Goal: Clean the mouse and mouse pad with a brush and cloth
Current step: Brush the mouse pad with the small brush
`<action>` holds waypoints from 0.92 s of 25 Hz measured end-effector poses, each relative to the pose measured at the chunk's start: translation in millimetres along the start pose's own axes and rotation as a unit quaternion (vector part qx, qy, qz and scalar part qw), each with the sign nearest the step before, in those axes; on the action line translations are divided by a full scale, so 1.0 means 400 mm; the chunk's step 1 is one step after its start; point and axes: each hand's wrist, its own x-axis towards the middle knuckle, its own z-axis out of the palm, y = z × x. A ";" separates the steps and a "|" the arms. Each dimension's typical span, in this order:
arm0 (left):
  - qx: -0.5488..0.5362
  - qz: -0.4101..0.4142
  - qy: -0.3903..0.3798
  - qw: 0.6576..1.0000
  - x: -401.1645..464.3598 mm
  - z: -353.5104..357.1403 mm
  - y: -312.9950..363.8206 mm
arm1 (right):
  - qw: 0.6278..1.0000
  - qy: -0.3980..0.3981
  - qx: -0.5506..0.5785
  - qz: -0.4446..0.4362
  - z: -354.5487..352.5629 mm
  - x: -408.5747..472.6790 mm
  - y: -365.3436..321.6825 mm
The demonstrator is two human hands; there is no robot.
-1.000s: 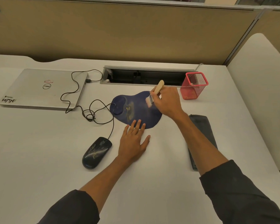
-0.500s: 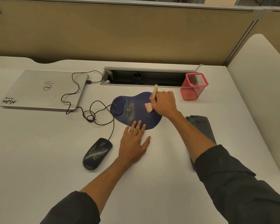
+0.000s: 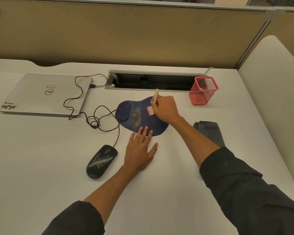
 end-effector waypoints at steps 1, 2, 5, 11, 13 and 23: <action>-0.002 -0.001 -0.004 1.000 -0.001 -0.001 0.001 | 1.000 -0.008 -0.024 0.006 0.007 -0.004 0.001; -0.003 -0.001 -0.004 1.000 0.001 -0.002 0.002 | 0.999 0.008 -0.044 0.003 0.011 0.001 0.004; -0.001 -0.001 -0.002 1.000 0.001 -0.001 0.000 | 0.999 0.052 -0.005 0.001 0.009 0.013 0.001; -0.003 -0.004 -0.004 1.000 0.000 -0.002 0.001 | 0.995 0.074 -0.053 0.036 0.008 -0.002 0.043; -0.003 -0.001 -0.005 1.000 0.000 0.000 -0.001 | 0.998 0.055 -0.019 0.017 0.018 -0.009 0.036; 0.000 -0.002 0.004 1.000 0.001 -0.001 0.001 | 0.990 0.023 0.134 0.045 0.052 0.067 -0.046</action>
